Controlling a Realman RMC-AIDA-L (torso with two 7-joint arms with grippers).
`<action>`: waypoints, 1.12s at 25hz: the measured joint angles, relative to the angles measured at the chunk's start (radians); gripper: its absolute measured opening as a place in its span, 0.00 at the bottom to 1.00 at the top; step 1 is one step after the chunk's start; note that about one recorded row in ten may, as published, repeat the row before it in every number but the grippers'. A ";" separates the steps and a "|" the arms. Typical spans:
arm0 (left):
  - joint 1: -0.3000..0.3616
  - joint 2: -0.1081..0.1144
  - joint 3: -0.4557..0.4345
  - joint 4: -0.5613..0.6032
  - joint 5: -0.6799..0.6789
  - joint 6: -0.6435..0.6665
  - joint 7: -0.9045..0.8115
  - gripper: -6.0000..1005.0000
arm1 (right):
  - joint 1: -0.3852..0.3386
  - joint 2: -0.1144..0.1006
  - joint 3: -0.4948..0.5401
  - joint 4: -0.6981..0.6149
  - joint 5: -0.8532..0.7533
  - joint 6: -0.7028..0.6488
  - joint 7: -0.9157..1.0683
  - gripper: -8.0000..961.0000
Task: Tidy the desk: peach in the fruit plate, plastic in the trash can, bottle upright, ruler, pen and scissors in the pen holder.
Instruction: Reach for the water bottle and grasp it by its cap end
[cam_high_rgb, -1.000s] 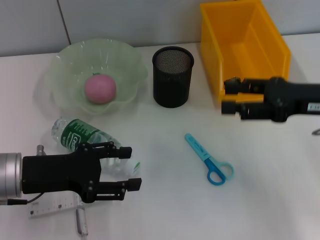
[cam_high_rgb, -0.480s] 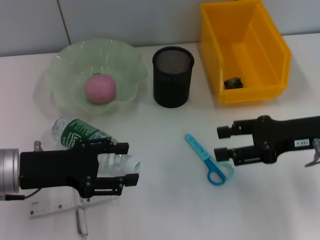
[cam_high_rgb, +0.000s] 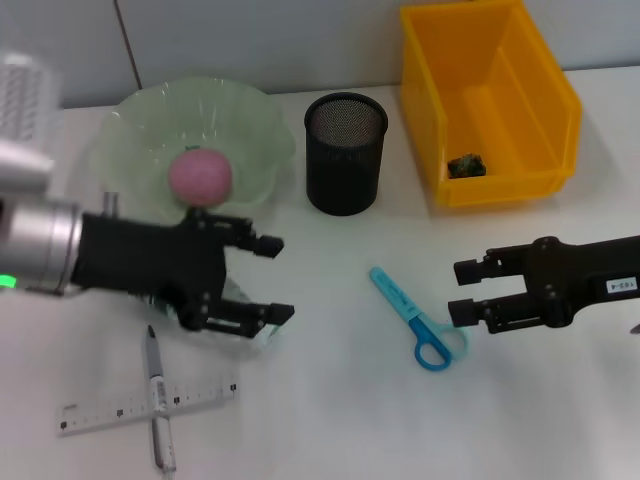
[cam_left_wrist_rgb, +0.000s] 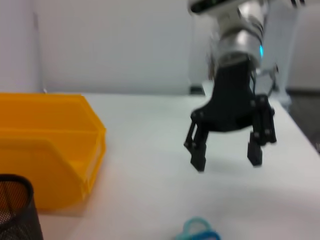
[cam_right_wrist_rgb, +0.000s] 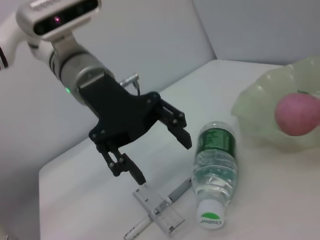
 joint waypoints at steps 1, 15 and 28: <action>-0.022 0.000 0.009 0.028 0.034 0.002 -0.016 0.74 | 0.002 -0.005 0.000 0.000 0.000 0.000 0.011 0.76; -0.280 -0.007 0.286 0.218 0.383 0.055 -0.126 0.73 | 0.053 -0.060 0.000 0.003 -0.027 -0.019 0.134 0.76; -0.247 -0.011 0.494 0.327 0.474 0.021 -0.104 0.72 | 0.123 -0.092 0.001 0.037 -0.098 -0.053 0.203 0.76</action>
